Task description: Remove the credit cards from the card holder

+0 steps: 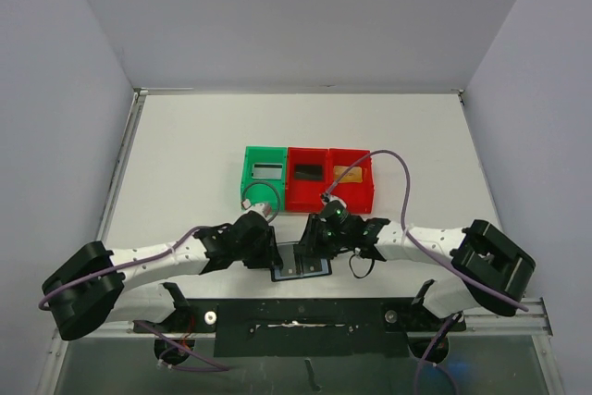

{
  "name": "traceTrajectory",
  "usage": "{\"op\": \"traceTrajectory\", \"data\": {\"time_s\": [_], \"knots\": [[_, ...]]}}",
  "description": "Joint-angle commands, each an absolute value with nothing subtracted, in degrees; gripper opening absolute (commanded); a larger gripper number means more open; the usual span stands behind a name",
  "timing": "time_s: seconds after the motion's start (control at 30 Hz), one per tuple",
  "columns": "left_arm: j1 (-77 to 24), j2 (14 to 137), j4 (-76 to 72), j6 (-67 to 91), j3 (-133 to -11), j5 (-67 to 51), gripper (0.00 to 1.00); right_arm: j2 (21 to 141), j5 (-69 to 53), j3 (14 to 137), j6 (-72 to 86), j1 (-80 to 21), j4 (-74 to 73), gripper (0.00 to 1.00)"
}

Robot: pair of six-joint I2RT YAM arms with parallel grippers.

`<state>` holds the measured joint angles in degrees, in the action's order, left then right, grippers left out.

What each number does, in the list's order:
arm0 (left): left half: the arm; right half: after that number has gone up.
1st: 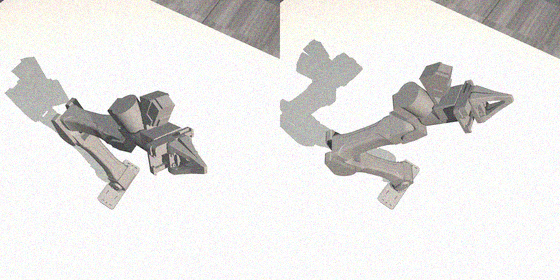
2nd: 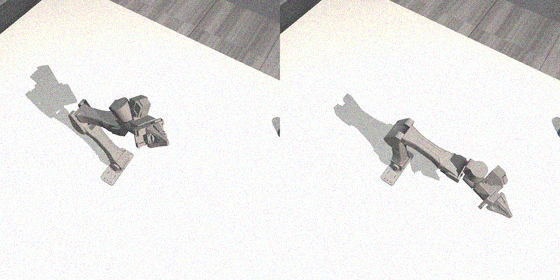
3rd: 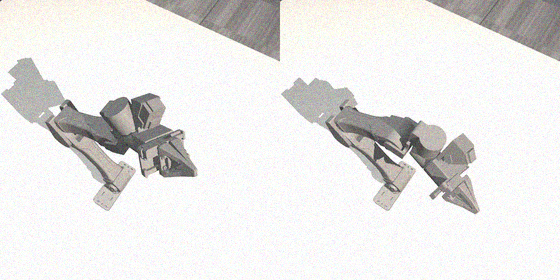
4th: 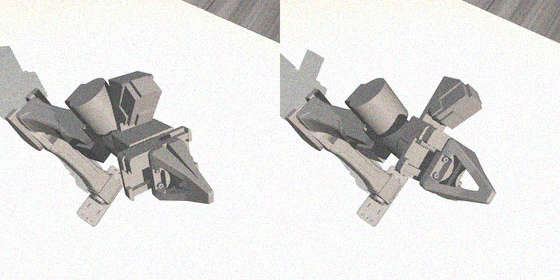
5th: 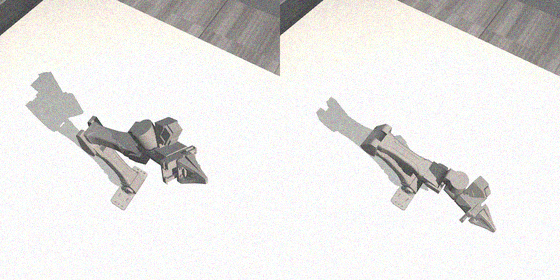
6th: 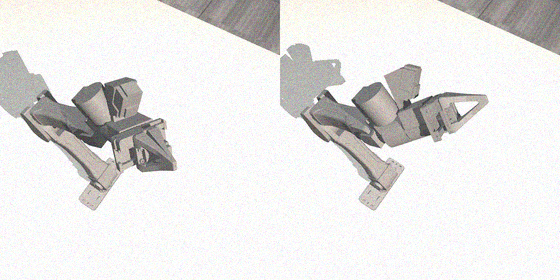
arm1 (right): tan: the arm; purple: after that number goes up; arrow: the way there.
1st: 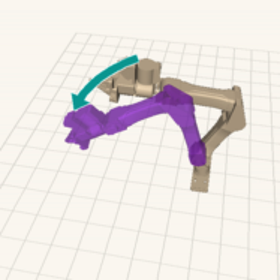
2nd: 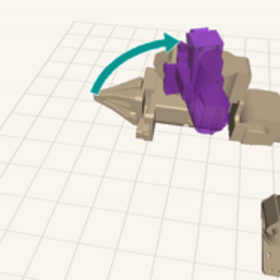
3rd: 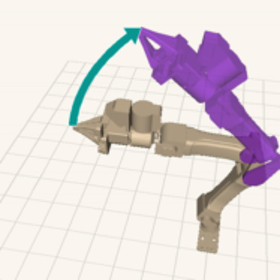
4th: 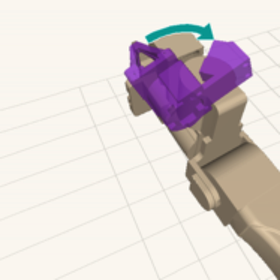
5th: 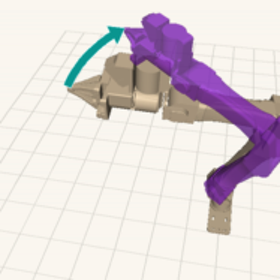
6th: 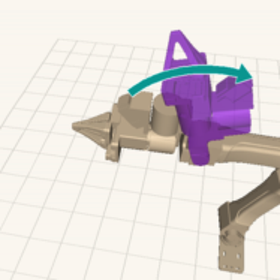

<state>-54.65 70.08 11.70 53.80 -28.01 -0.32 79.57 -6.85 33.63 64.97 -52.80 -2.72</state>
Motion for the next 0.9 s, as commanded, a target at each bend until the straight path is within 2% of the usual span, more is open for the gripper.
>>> {"op": "traceTrajectory", "data": {"time_s": [0.0, 0.23, 0.67, 0.77, 0.87], "knots": [[-54.82, 70.00, 8.37, 54.49, -27.25, 0.40, 0.31, 80.76, -8.28, 34.00, 65.27, -52.36, 0.66, 0.35], [-54.82, 71.19, 10.06, 53.88, -28.30, 2.21, 0.22, 82.68, -8.01, 34.50, 64.89, -52.46, -0.40, 0.30], [-54.88, 74.27, 9.00, 54.22, -27.03, 2.64, 0.20, 84.35, -8.75, 34.44, 64.93, -52.12, 0.34, 0.26], [-54.84, 73.90, 9.67, 54.31, -26.99, 3.26, 0.19, 82.07, -6.23, 32.20, 67.44, -52.27, 2.26, 0.17], [-54.14, 72.98, 12.45, 55.70, -25.78, 5.85, 0.19, 78.54, -7.61, 26.51, 69.67, -50.68, 10.04, 0.16]]}}
